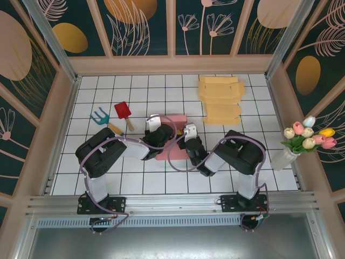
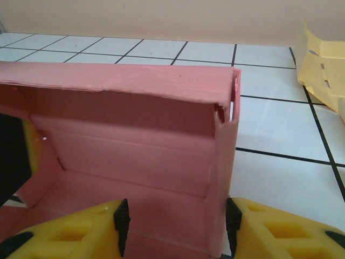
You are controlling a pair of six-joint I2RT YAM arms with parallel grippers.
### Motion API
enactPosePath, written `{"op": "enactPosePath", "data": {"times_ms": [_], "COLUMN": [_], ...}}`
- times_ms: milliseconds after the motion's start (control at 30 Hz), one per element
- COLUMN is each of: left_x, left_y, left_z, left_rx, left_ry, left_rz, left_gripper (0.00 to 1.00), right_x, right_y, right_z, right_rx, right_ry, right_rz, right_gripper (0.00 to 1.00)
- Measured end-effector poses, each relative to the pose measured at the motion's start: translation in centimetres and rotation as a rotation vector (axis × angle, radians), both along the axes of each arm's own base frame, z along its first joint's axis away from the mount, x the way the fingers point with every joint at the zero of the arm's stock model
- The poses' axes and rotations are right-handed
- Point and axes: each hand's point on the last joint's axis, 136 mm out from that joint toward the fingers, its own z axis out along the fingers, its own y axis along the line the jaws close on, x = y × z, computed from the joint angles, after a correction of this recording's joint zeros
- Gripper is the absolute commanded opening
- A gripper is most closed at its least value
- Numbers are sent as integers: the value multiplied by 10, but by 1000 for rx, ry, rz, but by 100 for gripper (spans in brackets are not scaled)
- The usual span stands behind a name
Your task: Fold the paper box
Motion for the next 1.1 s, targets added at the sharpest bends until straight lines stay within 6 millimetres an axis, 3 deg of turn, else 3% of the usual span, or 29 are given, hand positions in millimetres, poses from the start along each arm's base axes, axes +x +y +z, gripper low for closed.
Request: {"op": "enactPosePath", "data": {"times_ms": [333, 700, 933, 1100], "left_x": [0, 6, 6, 6], "left_y": [-4, -18, -18, -19], "left_z": [1, 1, 1, 1], "left_rx": [-11, -29, -26, -19], "left_ry": [5, 16, 17, 18], "left_rz": [-15, -42, -45, -54], "left_gripper": [0, 0, 0, 0], "right_x": [-19, -34, -32, -21], "right_y": [-6, -21, -63, -82], "right_z": [1, 22, 52, 50], "right_rx": [-8, 7, 118, 155], "right_ry": [20, 24, 23, 62], "right_rz": [55, 87, 41, 23], "right_gripper": [53, 53, 51, 50]}}
